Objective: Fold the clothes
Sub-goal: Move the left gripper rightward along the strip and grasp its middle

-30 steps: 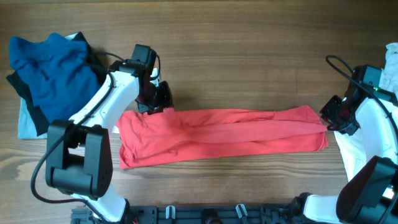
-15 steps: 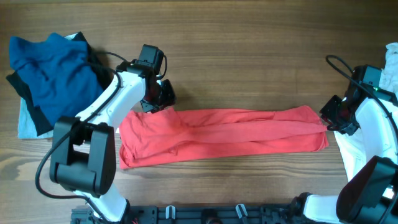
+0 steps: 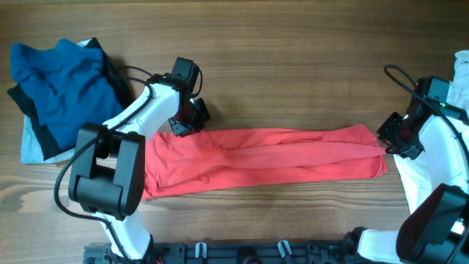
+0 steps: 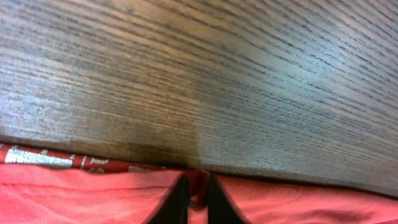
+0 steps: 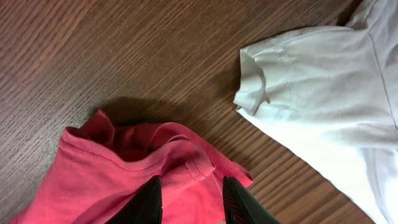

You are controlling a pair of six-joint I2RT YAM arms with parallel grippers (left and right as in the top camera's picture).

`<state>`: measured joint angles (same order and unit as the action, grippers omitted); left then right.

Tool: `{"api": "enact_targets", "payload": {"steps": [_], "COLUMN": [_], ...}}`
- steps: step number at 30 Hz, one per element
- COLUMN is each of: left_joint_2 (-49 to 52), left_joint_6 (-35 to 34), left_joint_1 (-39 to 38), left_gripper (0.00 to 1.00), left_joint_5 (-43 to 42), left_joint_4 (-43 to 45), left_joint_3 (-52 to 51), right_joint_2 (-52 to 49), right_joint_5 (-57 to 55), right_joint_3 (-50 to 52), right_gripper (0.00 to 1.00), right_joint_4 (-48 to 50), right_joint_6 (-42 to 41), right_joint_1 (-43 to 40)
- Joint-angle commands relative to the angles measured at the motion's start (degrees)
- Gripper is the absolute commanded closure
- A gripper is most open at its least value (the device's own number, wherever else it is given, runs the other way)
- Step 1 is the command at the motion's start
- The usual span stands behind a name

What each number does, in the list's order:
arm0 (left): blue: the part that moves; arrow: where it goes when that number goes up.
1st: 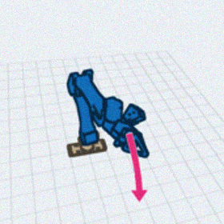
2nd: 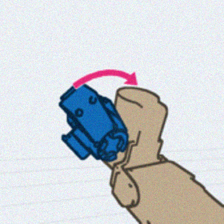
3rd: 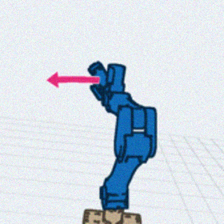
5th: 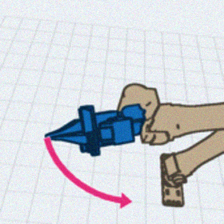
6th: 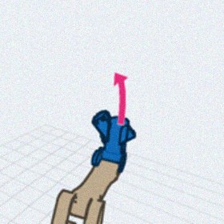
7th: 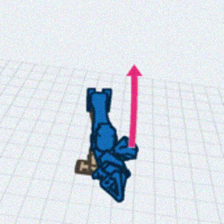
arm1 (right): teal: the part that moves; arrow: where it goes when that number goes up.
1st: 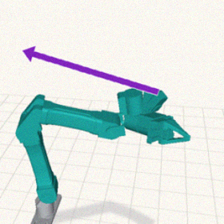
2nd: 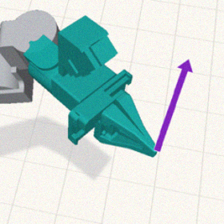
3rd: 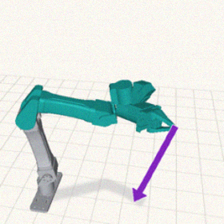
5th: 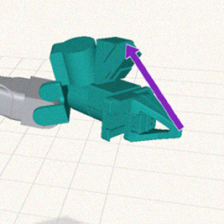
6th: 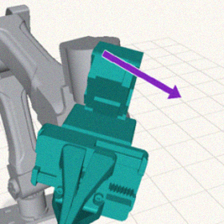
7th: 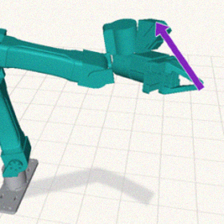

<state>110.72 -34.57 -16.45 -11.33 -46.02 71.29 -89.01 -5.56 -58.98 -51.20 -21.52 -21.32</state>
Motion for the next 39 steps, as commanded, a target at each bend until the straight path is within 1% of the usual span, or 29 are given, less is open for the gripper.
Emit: {"api": "enact_targets", "payload": {"steps": [1, 5, 9, 12, 17, 23, 26, 30, 37, 39], "left_joint_2": [0.5, 0.3, -2.6, -6.8, -12.3, -12.5, -12.5, -12.5, -12.5, -12.5], "left_joint_6": [-0.4, 0.2, 1.5, 5.0, 7.4, 6.6, 4.0, 3.7, 3.7, 3.7], "left_joint_1": [-0.2, -0.2, -0.3, -1.3, -6.1, -13.9, -16.9, -19.2, -19.3, -19.3], "left_gripper": [0.96, 0.96, 0.96, 0.96, 0.96, 0.96, 0.96, 0.96, 0.96, 0.93], "left_joint_5": [0.5, -1.2, -2.6, -6.1, -6.2, -6.2, -5.2, -2.9, 4.1, 4.4], "left_joint_4": [-0.5, -2.9, -7.1, -9.7, -10.8, -11.1, -11.2, -11.3, -10.2, -8.9], "left_joint_3": [0.0, 0.0, 0.0, 0.0, 0.0, 0.0, 0.0, 0.0, 0.0, 0.0], "right_joint_2": [-0.8, -0.8, -0.8, -0.8, -0.8, -0.8, -0.8, -0.8, -0.8, -0.8], "right_joint_5": [0.5, 0.5, 0.5, 0.5, 0.5, 0.5, 0.6, 1.0, 1.2, 1.2], "right_joint_3": [0.2, 0.2, 0.2, 0.2, 0.2, 0.2, 0.2, 0.2, 0.2, 0.2], "right_gripper": [0.67, 0.67, 0.67, 0.67, 0.67, 0.67, 0.67, 0.67, 0.67, 0.67], "right_joint_4": [0.2, 0.2, 0.3, 0.4, 0.4, 0.3, 0.3, 0.3, 0.3, 0.3], "right_joint_6": [0.5, 0.5, 0.5, 0.5, 0.5, 0.5, 0.5, 0.5, 0.5, 0.5], "right_joint_1": [-0.4, -0.4, -0.4, -0.4, -0.4, -0.4, -0.4, -0.4, -0.4, -0.4]}}
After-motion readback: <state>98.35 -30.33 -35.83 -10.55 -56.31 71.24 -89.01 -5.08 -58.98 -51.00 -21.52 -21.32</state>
